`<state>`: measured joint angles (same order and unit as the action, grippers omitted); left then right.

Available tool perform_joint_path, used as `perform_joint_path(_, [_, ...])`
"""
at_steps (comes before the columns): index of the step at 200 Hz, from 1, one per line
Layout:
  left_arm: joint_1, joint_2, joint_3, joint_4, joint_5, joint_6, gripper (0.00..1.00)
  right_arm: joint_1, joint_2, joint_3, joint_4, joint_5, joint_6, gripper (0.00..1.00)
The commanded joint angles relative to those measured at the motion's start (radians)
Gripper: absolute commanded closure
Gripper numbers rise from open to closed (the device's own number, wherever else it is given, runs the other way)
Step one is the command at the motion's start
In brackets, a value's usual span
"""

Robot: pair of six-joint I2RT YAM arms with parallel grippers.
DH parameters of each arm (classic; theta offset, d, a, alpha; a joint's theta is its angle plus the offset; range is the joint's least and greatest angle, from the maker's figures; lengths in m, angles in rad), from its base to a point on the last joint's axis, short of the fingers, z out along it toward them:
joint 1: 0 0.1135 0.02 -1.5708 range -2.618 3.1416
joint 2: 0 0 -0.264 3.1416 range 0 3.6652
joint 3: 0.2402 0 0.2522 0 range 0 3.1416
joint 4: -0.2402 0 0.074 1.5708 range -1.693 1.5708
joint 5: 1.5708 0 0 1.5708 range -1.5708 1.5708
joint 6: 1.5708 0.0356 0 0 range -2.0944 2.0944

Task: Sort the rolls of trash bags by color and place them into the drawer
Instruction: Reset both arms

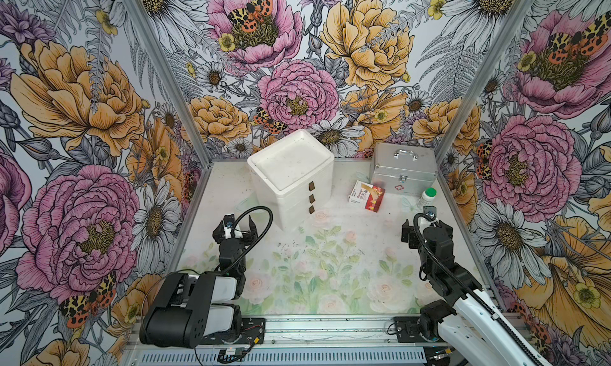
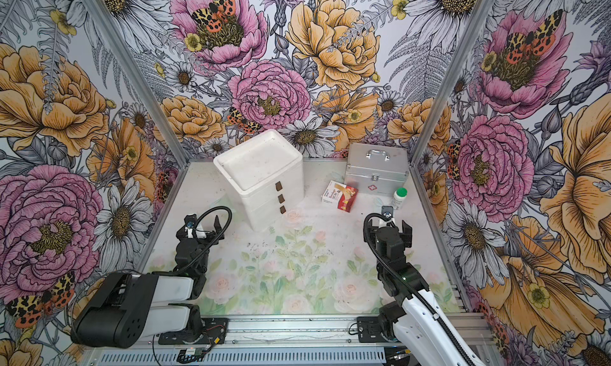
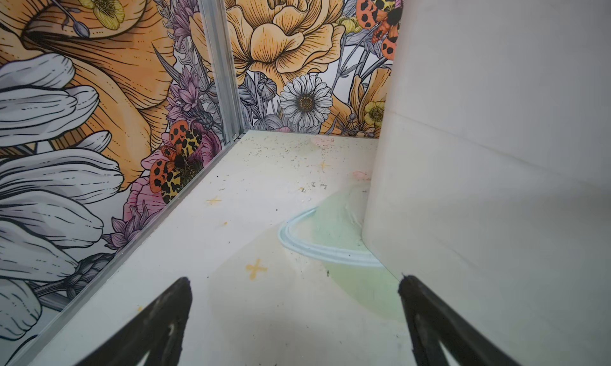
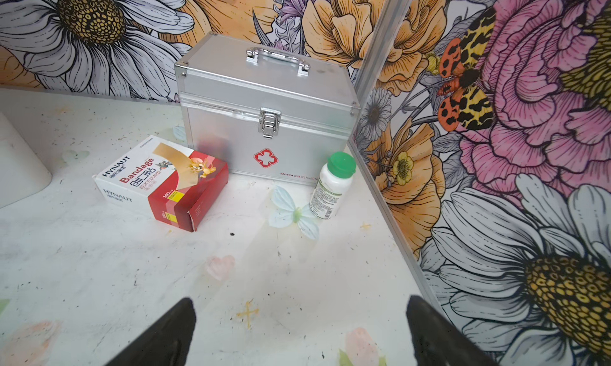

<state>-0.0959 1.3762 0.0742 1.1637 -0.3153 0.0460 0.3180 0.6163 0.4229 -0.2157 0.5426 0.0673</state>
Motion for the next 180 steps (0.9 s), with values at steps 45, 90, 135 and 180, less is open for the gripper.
perform_joint_path(45, [0.002, 0.224, 0.107, 0.218, 0.019, 0.023, 0.01, -0.044, 0.102, -0.174, 0.473, -0.063, -0.122, 0.01])
perform_joint_path(90, [0.007, 0.186, 0.172, 0.040, 0.074, 0.034, 0.01, -0.138, 0.306, -0.227, 0.796, -0.147, -0.078, 0.01])
perform_joint_path(135, [0.039, 0.169, 0.254, -0.136, 0.166, 0.023, 0.01, -0.214, 0.660, -0.199, 1.145, -0.233, -0.047, 0.00])
perform_joint_path(180, [0.041, 0.168, 0.257, -0.142, 0.166, 0.023, 0.01, -0.273, 0.921, -0.130, 1.291, -0.285, -0.014, 0.00])
